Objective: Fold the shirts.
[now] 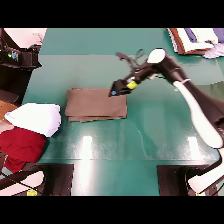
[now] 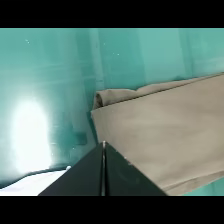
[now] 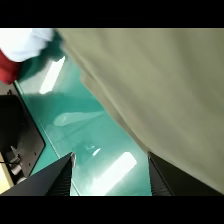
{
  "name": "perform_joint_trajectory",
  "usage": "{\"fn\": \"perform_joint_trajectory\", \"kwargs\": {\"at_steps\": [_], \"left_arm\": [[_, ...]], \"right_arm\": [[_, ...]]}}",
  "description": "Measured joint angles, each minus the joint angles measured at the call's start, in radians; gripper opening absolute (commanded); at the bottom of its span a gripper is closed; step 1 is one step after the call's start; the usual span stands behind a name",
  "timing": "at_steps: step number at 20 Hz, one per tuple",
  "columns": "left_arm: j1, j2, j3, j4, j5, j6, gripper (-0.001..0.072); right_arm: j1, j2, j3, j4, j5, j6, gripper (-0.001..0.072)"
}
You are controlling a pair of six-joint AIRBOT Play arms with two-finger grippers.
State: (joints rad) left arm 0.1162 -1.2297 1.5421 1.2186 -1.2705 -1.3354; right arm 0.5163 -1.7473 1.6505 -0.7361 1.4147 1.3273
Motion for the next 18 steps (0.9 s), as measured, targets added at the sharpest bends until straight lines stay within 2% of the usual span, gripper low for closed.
{"fn": "perform_joint_trajectory", "kwargs": {"at_steps": [3,4,5,9,12,13,17,18], "left_arm": [[0.0,0.0,0.0,-0.011,0.001,0.0,0.0026],[0.0,0.0,0.0,-0.015,0.002,0.0,0.0026],[0.0,0.0,0.0,-0.018,0.004,0.0,0.0026],[0.0,0.0,0.0,-0.023,0.016,0.0,0.0026],[0.0,0.0,0.0,-0.025,0.021,0.0,0.0026],[0.0,0.0,0.0,-0.025,0.022,0.0,0.0026],[0.0,0.0,0.0,-0.034,0.022,0.0,0.0026],[0.0,0.0,0.0,-0.042,0.022,0.0,0.0026]], "right_arm": [[-0.096,0.082,-0.199,0.003,-0.094,-0.001,0.0523],[-0.118,0.095,-0.257,0.003,-0.135,-0.001,0.0614],[-0.132,0.1,-0.306,0.005,-0.171,-0.001,0.0657],[-0.127,0.058,-0.399,0.056,-0.272,-0.017,0.0655],[-0.085,-0.001,-0.412,0.178,-0.322,-0.06,0.0652],[-0.066,-0.025,-0.405,0.221,-0.335,-0.074,0.0598],[0.003,-0.099,-0.328,0.267,-0.388,-0.102,0.002],[0.014,-0.108,-0.306,0.278,-0.392,-0.109,0.0016]]}}
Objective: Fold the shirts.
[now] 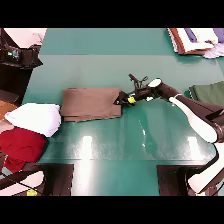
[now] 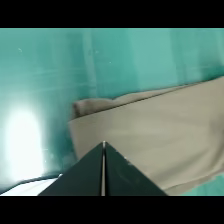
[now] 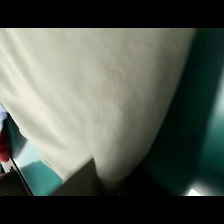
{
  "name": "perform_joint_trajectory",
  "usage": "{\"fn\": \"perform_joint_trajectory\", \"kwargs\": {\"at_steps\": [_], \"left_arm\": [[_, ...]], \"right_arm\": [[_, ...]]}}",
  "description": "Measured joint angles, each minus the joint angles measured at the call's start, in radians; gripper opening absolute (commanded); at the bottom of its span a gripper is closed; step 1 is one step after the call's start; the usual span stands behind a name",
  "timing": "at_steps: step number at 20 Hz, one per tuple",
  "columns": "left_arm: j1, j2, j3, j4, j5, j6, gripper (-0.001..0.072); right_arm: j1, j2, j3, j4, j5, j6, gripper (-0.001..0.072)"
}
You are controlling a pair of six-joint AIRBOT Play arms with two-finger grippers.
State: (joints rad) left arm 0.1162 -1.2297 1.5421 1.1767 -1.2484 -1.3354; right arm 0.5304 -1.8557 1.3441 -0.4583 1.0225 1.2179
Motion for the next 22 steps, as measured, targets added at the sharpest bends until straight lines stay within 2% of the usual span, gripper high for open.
{"fn": "perform_joint_trajectory", "kwargs": {"at_steps": [5,8,15,19,22], "left_arm": [[-0.051,0.0,0.0,-0.03,0.0,0.0,0.0026],[-0.13,0.0,0.0,-0.037,0.002,0.0,0.0026],[-0.317,0.0,0.0,-0.041,0.103,0.0,0.0026],[-0.394,-0.005,0.0,-0.042,0.192,0.0,0.0026],[-0.421,-0.015,0.0,-0.043,0.225,-0.001,0.0026]], "right_arm": [[-0.017,0.025,0.095,0.025,-0.013,-0.037,0.0016],[-0.117,0.122,0.097,-0.024,-0.019,-0.004,0.0016],[-0.549,0.412,0.003,-0.249,0.05,0.063,0.0016],[-0.788,0.472,-0.011,-0.311,0.071,0.072,0.0016],[-0.916,0.486,-0.014,-0.322,0.035,0.074,0.0015]]}}
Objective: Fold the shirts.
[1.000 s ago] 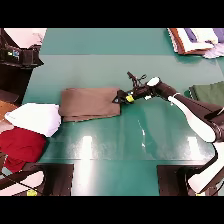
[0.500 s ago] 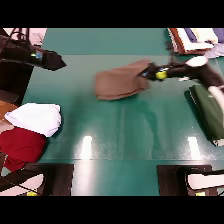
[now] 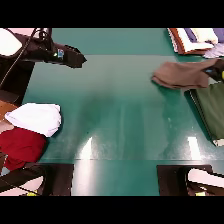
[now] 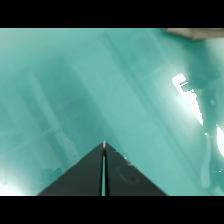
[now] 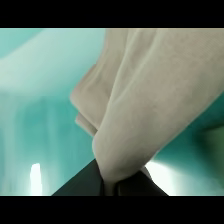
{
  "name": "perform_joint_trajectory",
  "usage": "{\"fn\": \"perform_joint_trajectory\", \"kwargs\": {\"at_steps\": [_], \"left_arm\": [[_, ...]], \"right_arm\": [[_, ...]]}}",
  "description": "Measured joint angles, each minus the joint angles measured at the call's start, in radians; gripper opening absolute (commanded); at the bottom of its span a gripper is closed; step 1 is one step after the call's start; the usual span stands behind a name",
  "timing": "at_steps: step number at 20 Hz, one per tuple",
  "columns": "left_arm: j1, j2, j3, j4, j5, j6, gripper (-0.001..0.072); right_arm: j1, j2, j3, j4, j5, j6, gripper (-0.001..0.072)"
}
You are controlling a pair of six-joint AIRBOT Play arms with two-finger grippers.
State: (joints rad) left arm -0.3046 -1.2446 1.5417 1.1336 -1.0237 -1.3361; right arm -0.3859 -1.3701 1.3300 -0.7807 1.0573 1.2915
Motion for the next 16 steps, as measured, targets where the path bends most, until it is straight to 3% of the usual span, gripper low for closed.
{"fn": "perform_joint_trajectory", "kwargs": {"at_steps": [6,16], "left_arm": [[-0.015,-0.023,0.0,-0.007,0.015,-0.001,0.0026],[-0.018,-0.031,0.0,-0.012,-0.022,-0.001,0.0026]], "right_arm": [[-0.118,0.006,0.105,0.019,-0.028,0.0,0.0015],[-0.179,0.045,0.315,-0.09,0.166,0.015,0.0015]]}}
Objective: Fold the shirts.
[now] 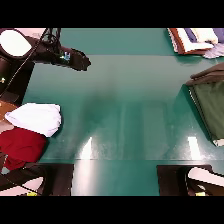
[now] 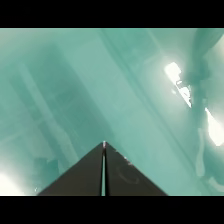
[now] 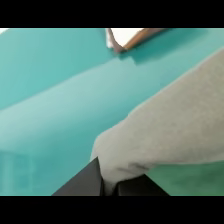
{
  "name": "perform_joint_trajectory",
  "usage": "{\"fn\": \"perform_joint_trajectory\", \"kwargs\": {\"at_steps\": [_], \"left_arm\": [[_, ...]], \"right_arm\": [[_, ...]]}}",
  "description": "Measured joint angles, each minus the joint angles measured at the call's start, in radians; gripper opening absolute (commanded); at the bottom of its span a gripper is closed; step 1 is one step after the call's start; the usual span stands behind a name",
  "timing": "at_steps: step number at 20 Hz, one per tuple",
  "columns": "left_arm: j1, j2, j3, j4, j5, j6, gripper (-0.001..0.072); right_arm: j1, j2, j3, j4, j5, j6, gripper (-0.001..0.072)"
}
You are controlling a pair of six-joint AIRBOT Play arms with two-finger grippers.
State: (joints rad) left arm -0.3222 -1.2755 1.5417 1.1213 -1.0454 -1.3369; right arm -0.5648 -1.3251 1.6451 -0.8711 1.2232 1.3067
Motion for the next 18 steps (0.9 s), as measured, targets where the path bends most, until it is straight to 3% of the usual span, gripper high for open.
{"fn": "perform_joint_trajectory", "kwargs": {"at_steps": [15,16,17,18], "left_arm": [[0.0,0.0,0.0,0.0,-0.028,0.007,0.0026],[0.0,0.0,0.0,0.0,-0.028,0.008,0.0026],[0.0,0.0,0.0,0.0,-0.028,0.011,0.0026],[0.0,0.0,0.0,0.0,-0.029,0.016,0.0026]], "right_arm": [[-0.326,0.303,-0.489,-0.292,0.072,0.013,0.0028],[-0.349,0.307,-0.513,-0.296,0.079,0.014,0.0189],[-0.369,0.31,-0.531,-0.303,0.085,0.014,0.0454],[-0.39,0.312,-0.547,-0.307,0.09,0.014,0.0559]]}}
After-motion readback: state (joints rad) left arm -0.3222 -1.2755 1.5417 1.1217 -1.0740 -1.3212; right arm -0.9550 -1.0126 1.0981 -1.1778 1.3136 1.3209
